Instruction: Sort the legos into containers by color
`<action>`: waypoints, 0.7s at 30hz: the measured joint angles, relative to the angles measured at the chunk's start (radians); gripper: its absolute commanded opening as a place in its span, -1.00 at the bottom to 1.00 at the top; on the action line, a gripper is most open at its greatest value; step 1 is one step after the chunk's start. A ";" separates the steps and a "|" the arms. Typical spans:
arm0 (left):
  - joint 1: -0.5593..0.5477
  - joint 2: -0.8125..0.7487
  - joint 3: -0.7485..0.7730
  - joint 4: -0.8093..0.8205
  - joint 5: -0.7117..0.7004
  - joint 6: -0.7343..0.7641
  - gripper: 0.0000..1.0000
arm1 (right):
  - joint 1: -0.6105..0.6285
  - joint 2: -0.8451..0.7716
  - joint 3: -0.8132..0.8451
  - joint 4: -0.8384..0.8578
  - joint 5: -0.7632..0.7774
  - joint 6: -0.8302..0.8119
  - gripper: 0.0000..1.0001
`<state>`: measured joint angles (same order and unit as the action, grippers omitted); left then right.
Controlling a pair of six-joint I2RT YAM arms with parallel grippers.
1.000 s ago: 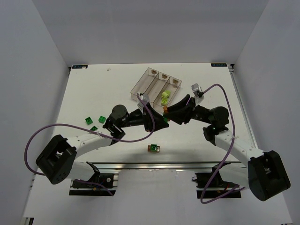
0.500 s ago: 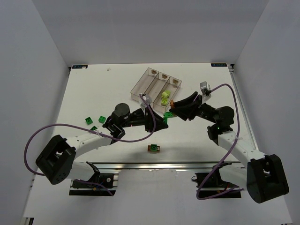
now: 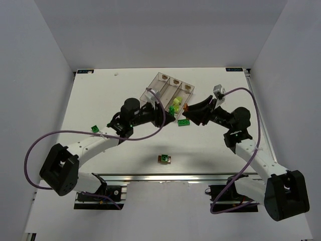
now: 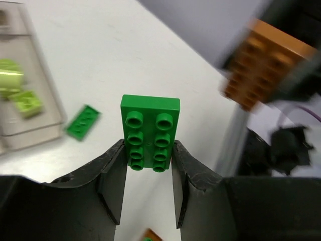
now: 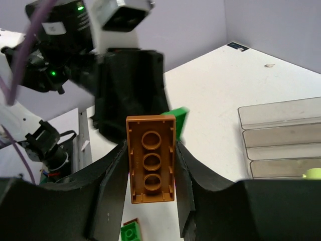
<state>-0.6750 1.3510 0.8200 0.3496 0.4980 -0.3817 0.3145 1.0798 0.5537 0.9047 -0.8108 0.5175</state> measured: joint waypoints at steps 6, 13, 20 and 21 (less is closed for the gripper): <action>0.084 0.189 0.247 -0.219 -0.177 0.054 -0.80 | 0.000 -0.021 0.065 -0.159 0.024 -0.120 -1.00; 0.107 0.485 0.557 -0.412 -0.327 0.108 -0.79 | 0.000 -0.048 0.066 -0.239 0.035 -0.185 -1.00; 0.113 0.690 0.785 -0.503 -0.424 0.129 -0.72 | -0.003 -0.087 0.066 -0.252 0.044 -0.207 -1.00; 0.113 0.710 0.805 -0.515 -0.436 0.132 -0.70 | -0.005 -0.088 0.066 -0.252 0.045 -0.208 -1.00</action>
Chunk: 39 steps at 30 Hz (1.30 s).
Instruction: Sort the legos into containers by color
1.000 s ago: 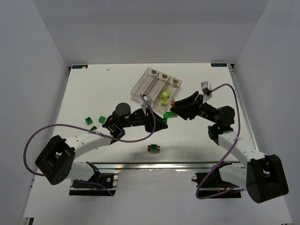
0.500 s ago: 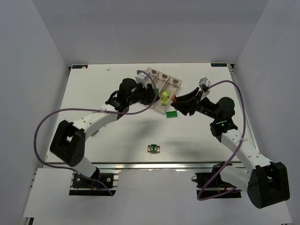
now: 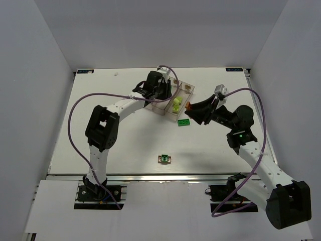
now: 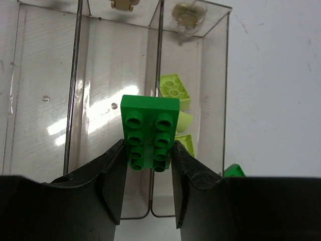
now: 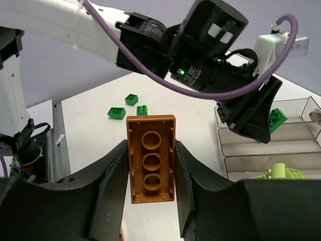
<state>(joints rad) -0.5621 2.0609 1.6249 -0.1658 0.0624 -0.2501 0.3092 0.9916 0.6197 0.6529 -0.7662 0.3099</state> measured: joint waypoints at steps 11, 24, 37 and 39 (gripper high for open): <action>0.003 0.068 0.041 -0.053 -0.115 0.034 -0.11 | -0.013 0.000 0.000 0.000 0.001 0.000 -1.00; 0.004 0.067 0.041 -0.077 -0.156 0.055 0.34 | -0.034 0.000 0.000 0.000 0.000 0.005 -1.00; 0.004 -0.284 -0.146 -0.127 -0.143 0.092 0.69 | -0.054 0.017 0.001 0.000 -0.006 0.003 -1.00; 0.005 -0.433 -0.255 -0.090 -0.144 0.086 0.94 | -0.055 0.035 0.005 -0.005 -0.007 -0.001 -1.00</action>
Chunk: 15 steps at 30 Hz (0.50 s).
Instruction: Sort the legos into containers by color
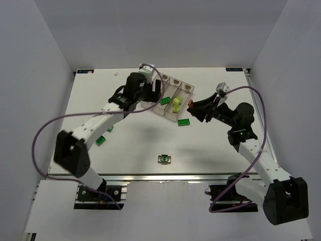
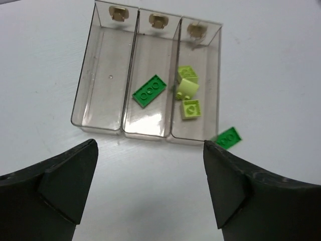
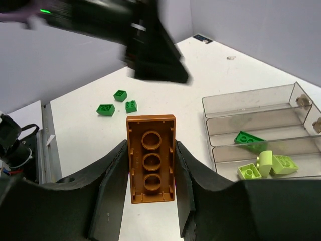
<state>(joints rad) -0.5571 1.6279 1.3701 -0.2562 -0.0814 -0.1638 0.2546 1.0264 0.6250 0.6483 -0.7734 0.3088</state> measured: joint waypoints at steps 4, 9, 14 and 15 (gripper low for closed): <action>0.006 -0.281 -0.215 0.068 0.010 -0.048 0.96 | 0.000 0.046 0.025 -0.035 0.001 -0.022 -1.00; 0.011 -0.486 -0.372 0.132 0.026 -0.096 0.96 | 0.000 0.104 0.082 -0.114 0.006 -0.078 -1.00; 0.012 -0.635 -0.531 0.168 0.016 -0.108 0.96 | 0.012 0.213 0.242 -0.257 0.023 -0.172 -1.00; 0.012 -0.659 -0.554 0.171 0.016 -0.111 0.96 | 0.019 0.249 0.299 -0.292 0.033 -0.198 -1.00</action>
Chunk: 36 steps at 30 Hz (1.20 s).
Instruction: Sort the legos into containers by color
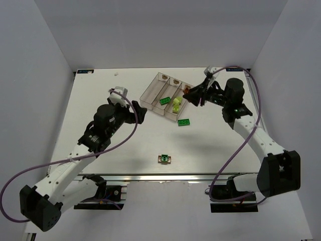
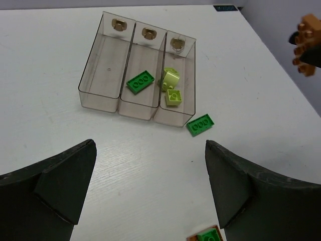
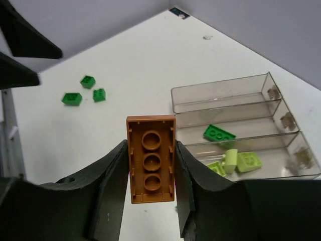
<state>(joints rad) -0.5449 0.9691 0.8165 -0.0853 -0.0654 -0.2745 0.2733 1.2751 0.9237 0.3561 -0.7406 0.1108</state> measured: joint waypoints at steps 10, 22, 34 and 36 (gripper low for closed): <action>0.000 -0.103 -0.055 0.083 0.010 -0.043 0.96 | 0.096 0.383 0.448 -0.203 0.096 -0.222 -1.00; 0.000 -0.098 -0.077 0.108 0.025 -0.055 0.96 | 0.198 0.940 1.023 -0.414 0.193 -0.332 -1.00; 0.000 -0.123 -0.090 0.117 0.024 -0.041 0.96 | 0.278 1.145 1.238 -0.462 0.273 -0.441 -0.77; 0.000 -0.123 -0.090 0.117 0.024 -0.040 0.96 | 0.290 1.168 1.255 -0.462 0.281 -0.448 -0.73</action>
<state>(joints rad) -0.5449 0.8463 0.7261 0.0319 -0.0410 -0.3145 0.5636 2.4432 2.1792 -0.1055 -0.4599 -0.3374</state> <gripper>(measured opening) 0.982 0.429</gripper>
